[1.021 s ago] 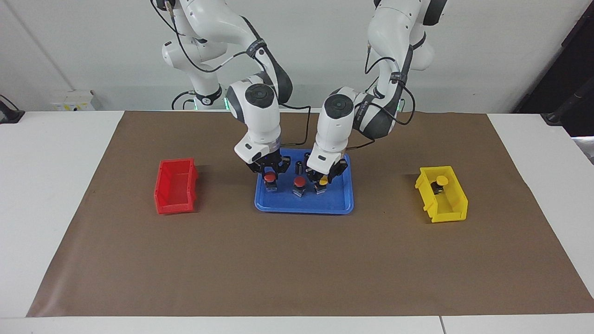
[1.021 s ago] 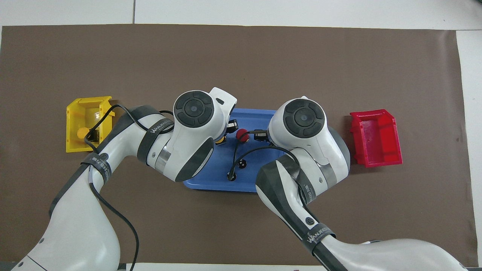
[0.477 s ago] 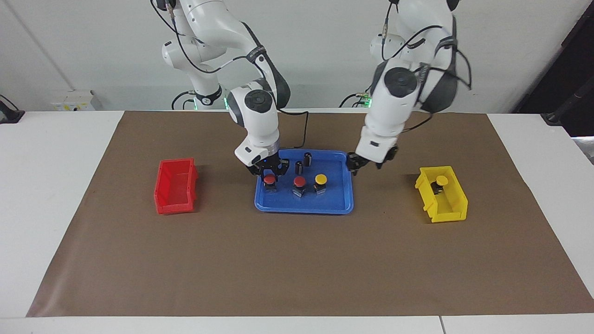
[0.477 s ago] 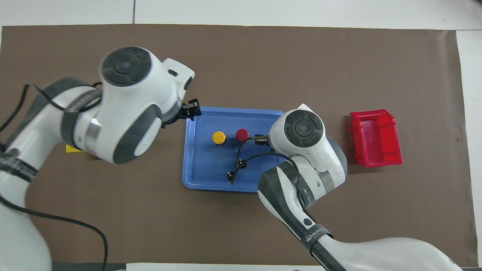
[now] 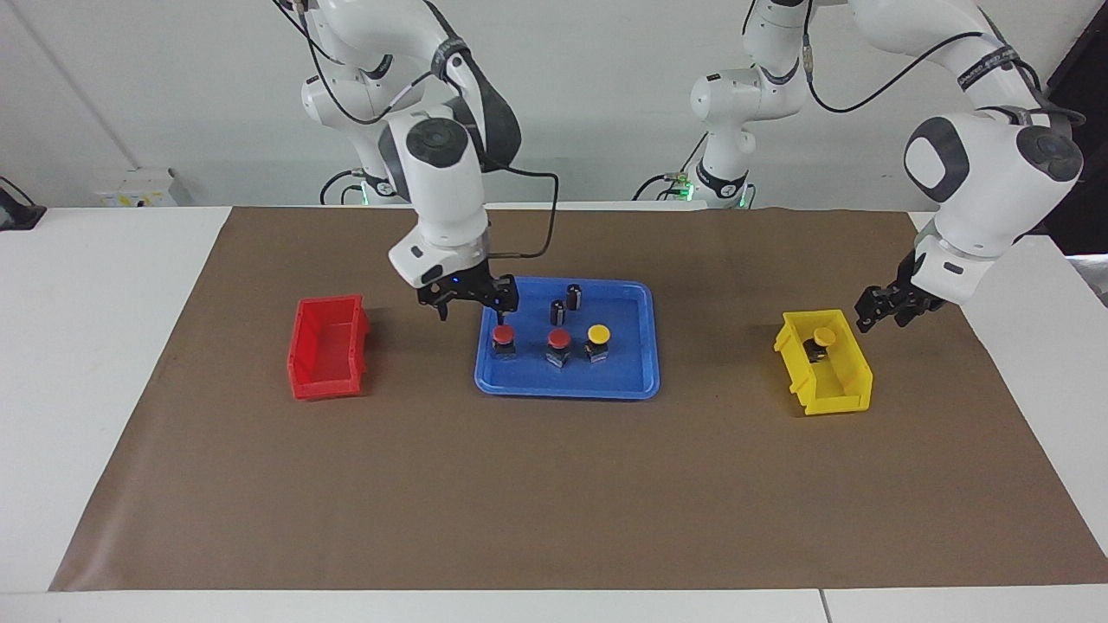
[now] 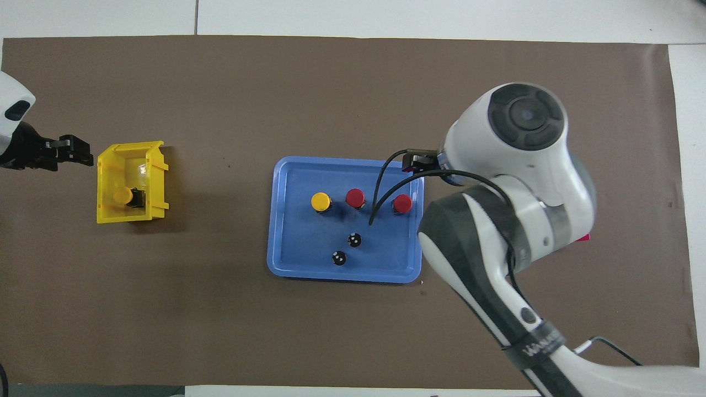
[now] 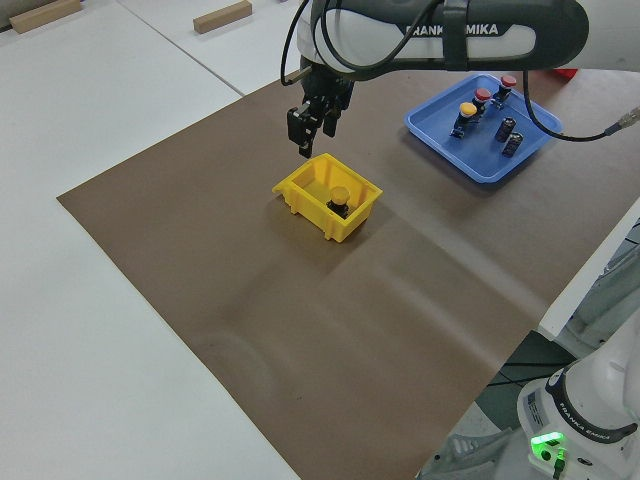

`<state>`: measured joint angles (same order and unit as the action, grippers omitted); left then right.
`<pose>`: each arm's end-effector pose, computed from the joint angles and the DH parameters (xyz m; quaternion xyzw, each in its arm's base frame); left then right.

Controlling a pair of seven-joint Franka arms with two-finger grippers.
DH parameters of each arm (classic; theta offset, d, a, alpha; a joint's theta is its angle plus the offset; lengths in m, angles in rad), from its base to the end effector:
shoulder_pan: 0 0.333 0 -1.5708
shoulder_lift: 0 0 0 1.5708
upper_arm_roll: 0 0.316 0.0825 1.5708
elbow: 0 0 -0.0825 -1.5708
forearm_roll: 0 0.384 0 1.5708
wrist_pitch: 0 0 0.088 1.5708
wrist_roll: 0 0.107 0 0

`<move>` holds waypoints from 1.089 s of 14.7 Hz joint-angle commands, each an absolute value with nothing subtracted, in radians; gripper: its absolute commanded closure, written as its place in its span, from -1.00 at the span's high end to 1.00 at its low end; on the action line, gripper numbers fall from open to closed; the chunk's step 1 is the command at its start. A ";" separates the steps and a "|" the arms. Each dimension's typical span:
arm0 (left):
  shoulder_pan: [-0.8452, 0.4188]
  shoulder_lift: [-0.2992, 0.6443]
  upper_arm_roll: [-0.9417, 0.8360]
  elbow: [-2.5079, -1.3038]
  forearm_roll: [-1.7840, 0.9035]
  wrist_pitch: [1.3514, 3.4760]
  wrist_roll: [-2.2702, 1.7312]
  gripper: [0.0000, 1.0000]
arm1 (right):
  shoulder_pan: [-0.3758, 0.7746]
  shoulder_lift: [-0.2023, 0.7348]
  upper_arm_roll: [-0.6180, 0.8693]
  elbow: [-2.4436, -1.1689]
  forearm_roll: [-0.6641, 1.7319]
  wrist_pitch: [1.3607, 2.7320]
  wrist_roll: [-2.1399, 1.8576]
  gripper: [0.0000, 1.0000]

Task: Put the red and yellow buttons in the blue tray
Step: 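Release the red button in the tray while the left gripper returns to the holder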

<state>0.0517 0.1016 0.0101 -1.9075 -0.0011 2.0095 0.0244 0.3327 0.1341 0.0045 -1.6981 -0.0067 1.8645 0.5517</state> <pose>0.5838 0.0359 0.4438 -0.9998 -0.0189 -0.0002 0.0000 0.5737 0.2004 0.5115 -0.9942 0.1061 -0.0158 0.0043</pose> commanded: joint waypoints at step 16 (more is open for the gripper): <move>0.018 0.046 -0.008 -2.168 0.002 2.212 0.031 -0.97 | -0.126 -0.038 0.009 -1.571 -0.008 1.433 0.044 1.00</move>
